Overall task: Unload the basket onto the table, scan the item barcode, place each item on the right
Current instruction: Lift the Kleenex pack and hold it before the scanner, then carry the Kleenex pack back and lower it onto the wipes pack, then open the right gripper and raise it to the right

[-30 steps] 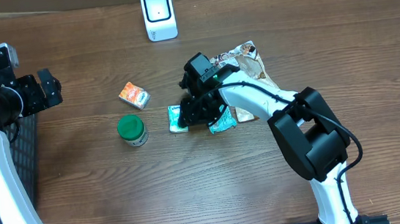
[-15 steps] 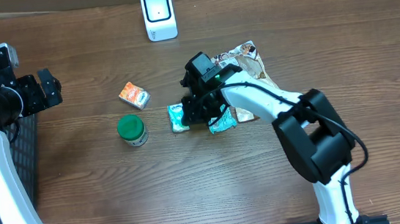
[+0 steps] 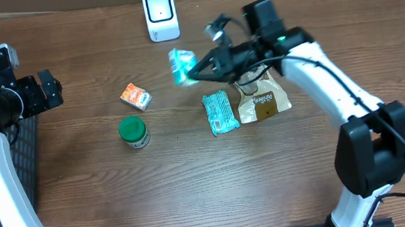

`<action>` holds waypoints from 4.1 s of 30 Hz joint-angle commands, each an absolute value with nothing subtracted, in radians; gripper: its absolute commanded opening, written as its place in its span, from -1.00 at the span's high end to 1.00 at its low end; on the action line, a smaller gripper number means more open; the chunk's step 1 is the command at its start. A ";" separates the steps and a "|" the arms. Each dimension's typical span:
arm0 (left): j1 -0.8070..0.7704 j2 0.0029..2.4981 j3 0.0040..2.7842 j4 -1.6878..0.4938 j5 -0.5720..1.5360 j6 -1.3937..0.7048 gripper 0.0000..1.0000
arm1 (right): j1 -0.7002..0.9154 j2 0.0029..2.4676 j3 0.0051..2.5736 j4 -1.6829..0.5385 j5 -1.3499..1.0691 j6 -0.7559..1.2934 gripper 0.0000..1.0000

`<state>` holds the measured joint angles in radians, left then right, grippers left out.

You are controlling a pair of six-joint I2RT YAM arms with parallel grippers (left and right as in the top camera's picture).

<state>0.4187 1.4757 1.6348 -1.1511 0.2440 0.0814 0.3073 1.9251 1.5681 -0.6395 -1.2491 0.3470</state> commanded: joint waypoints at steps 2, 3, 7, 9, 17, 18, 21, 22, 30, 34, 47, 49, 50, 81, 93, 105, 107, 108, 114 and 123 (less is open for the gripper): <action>0.416 1.480 1.638 -1.149 0.255 0.094 -0.99 | 0.253 1.911 1.579 -0.637 -1.453 0.342 0.92; 0.416 1.480 1.638 -1.149 0.255 0.094 -0.99 | 0.245 1.911 1.579 -0.636 -1.453 0.345 0.92; 0.416 1.480 1.638 -1.149 0.255 0.094 -0.99 | 0.233 1.911 1.579 -0.638 -1.391 0.352 0.92; 0.416 1.480 1.638 -1.148 0.255 0.094 -0.99 | 0.238 1.911 1.579 -0.647 -1.239 0.406 0.93; 0.416 1.480 1.638 -1.148 0.255 0.094 -0.99 | 0.347 1.929 1.705 -0.810 -0.512 0.445 0.93; 0.416 1.480 1.638 -1.148 0.255 0.094 -0.99 | 0.362 1.941 1.747 -0.841 -0.445 0.443 0.92; 0.416 1.480 1.638 -1.149 0.255 0.094 -0.99 | 0.408 1.988 1.921 -0.939 -0.251 0.411 0.93; 0.416 1.480 1.638 -1.149 0.255 0.094 -0.99 | 0.423 2.012 1.988 -0.971 -0.184 0.400 0.93; 0.416 1.480 1.638 -1.148 0.255 0.094 -0.99 | 0.518 2.160 2.205 -0.805 0.243 0.036 0.93; 0.416 1.480 1.638 -1.149 0.255 0.094 -0.99 | 0.550 2.238 2.205 -0.609 0.399 -0.223 0.92; 0.416 1.480 1.638 -1.148 0.255 0.094 -0.99 | 0.574 2.531 2.203 -0.087 0.542 -0.897 0.92; 0.416 1.480 1.638 -1.148 0.255 0.094 -0.99 | 0.579 2.554 2.199 -0.076 0.542 -0.899 0.92; 0.416 1.480 1.638 -1.149 0.255 0.094 -0.99 | 0.582 2.564 2.199 -0.073 0.542 -0.899 0.92; 0.416 1.480 1.638 -1.148 0.255 0.094 -0.99 | 0.599 2.297 2.200 -0.402 0.244 -0.270 0.92; 0.416 1.480 1.638 -1.149 0.255 0.094 -0.99 | 0.386 2.024 2.185 -1.375 -0.084 0.348 0.92; 0.416 1.480 1.638 -1.148 0.255 0.094 -0.99 | 0.278 2.035 1.731 -1.277 -0.159 0.284 0.79; 0.416 1.480 1.638 -1.148 0.255 0.094 -0.99 | 0.274 2.035 1.707 -1.264 -0.158 0.279 0.60; 0.416 1.480 1.638 -1.148 0.255 0.094 -0.99 | 0.272 2.035 1.704 -1.264 -0.149 0.280 0.38; 0.416 1.480 1.638 -1.148 0.255 0.094 -0.99 | 0.254 2.033 1.724 -1.269 -0.130 0.280 -0.13; 0.416 1.480 1.638 -1.148 0.255 0.094 -0.99 | 0.229 1.995 1.878 -1.390 -0.147 0.260 -0.14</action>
<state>0.4187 1.4761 1.6348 -1.1511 0.2440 0.0814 0.2302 2.0399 1.8042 -1.3674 -0.1390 0.2832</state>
